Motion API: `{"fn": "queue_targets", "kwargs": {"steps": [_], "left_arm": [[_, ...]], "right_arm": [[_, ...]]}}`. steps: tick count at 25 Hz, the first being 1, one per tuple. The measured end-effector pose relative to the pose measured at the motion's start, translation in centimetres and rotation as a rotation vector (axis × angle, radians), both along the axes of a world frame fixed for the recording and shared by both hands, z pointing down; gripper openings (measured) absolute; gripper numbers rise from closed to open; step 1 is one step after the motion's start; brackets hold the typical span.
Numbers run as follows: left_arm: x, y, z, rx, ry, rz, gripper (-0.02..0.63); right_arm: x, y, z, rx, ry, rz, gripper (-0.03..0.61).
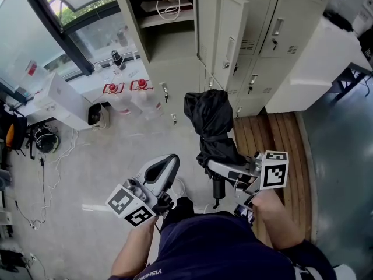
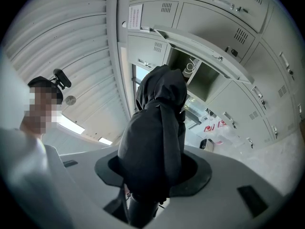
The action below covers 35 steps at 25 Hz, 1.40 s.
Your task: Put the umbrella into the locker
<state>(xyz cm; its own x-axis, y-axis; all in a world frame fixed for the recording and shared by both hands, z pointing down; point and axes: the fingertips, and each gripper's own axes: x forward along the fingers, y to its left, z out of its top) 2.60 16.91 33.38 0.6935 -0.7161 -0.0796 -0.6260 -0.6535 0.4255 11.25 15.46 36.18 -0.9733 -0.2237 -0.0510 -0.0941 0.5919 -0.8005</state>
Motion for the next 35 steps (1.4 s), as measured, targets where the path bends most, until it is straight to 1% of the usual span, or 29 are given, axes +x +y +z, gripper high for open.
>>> {"fn": "queue_targets", "kwargs": {"steps": [5, 12, 18, 24, 30, 35], "left_arm": [[-3.6, -3.6, 0.1, 0.005, 0.000, 0.036, 0.002], [-9.6, -8.7, -0.3, 0.017, 0.004, 0.075, 0.002], [-13.5, -11.9, -0.2, 0.014, 0.018, 0.098, 0.002], [-15.0, -14.5, 0.0, 0.011, 0.024, 0.106, 0.002], [-15.6, -17.2, -0.3, -0.006, 0.031, 0.109, 0.002], [-15.7, -20.7, 0.1, -0.019, 0.029, 0.096, 0.002]], "right_arm": [[-3.6, -3.4, 0.0, 0.000, -0.001, 0.033, 0.206], [-9.6, -8.2, -0.4, 0.008, 0.024, 0.075, 0.206], [-13.3, -11.4, -0.6, 0.015, 0.055, 0.118, 0.206], [-14.8, -14.3, -0.3, 0.019, 0.080, 0.132, 0.206], [-15.6, -17.0, -1.2, 0.064, 0.131, 0.148, 0.206], [-15.6, -21.0, -0.8, 0.090, 0.169, 0.157, 0.206]]}}
